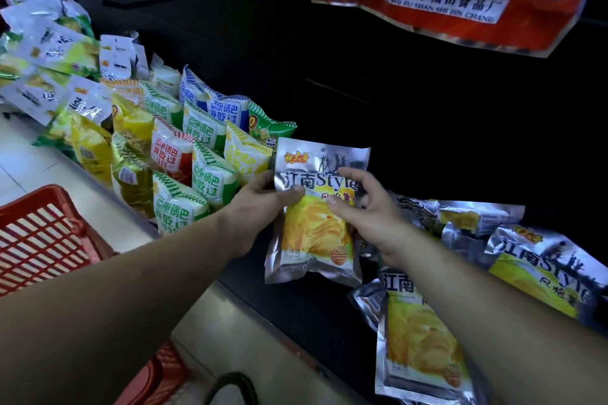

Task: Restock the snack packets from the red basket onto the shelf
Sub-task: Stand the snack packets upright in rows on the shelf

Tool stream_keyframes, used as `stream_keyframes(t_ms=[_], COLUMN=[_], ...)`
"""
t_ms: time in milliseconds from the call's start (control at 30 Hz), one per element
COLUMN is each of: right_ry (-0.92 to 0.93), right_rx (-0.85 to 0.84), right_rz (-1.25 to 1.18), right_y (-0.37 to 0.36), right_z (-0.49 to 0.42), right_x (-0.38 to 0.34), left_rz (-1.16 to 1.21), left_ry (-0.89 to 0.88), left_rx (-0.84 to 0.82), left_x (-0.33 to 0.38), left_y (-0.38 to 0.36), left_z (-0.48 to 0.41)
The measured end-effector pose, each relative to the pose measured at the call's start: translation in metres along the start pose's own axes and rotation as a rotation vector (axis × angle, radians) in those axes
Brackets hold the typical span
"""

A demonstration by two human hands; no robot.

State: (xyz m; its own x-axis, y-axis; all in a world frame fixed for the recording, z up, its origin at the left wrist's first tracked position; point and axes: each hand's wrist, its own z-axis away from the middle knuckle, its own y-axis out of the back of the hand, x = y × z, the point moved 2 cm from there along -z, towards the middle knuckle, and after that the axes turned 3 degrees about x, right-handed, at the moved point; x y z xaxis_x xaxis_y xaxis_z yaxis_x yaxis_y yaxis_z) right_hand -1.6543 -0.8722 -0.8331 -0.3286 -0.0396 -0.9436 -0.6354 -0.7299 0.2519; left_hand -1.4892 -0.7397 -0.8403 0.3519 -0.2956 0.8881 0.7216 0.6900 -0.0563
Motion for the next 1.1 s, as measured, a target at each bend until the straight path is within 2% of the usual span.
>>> stream_keyframes(t_ms=[67, 167, 233, 300, 333, 400, 467, 667, 800, 867, 1000, 1100], right_ry=[-0.031, -0.112, -0.019, 0.156, 0.256, 0.351, 0.324, 0.281, 0.332, 0.352, 0.337, 0.309], right_rx=[-0.06, -0.04, 0.071, 0.272, 0.311, 0.252, 0.148, -0.008, 0.135, 0.183, 0.163, 0.132], right_rz=[0.025, -0.059, 0.019, 0.283, 0.417, 0.54, 0.495, 0.538, 0.701, 0.8, 0.995, 1.039], right_y=[-0.007, -0.012, -0.008, 0.001, 0.005, 0.004, 0.001, -0.001, -0.012, -0.017, -0.025, -0.021], right_z=[0.002, 0.001, -0.002, -0.007, -0.009, -0.012, -0.014, -0.013, -0.018, -0.027, -0.069, -0.102], right_x=[-0.002, 0.003, 0.003, 0.0, -0.001, -0.003, -0.005, -0.011, -0.014, -0.017, -0.021, -0.024], left_rz=[0.06, 0.071, 0.013, -0.075, -0.124, -0.209, -0.245, -0.222, -0.303, -0.367, -0.337, -0.426], left_ry=[-0.045, -0.113, -0.131, -0.141, -0.146, -0.16, -0.159, -0.195, -0.191, -0.156, -0.098, -0.05], left_rx=[-0.042, -0.064, -0.054, -0.079, -0.109, -0.157, -0.148, 0.079, 0.321, 0.389, 0.198, 0.022], left_x=[0.001, 0.0, 0.0, 0.001, 0.0, -0.002, -0.006, -0.015, -0.023, -0.025, -0.045, -0.047], left_y=[0.001, 0.004, 0.006, 0.004, 0.003, 0.002, 0.003, 0.009, 0.012, 0.011, 0.0, -0.012], left_z=[-0.001, -0.001, 0.002, 0.009, 0.012, 0.013, 0.011, -0.005, -0.017, -0.02, -0.027, -0.036])
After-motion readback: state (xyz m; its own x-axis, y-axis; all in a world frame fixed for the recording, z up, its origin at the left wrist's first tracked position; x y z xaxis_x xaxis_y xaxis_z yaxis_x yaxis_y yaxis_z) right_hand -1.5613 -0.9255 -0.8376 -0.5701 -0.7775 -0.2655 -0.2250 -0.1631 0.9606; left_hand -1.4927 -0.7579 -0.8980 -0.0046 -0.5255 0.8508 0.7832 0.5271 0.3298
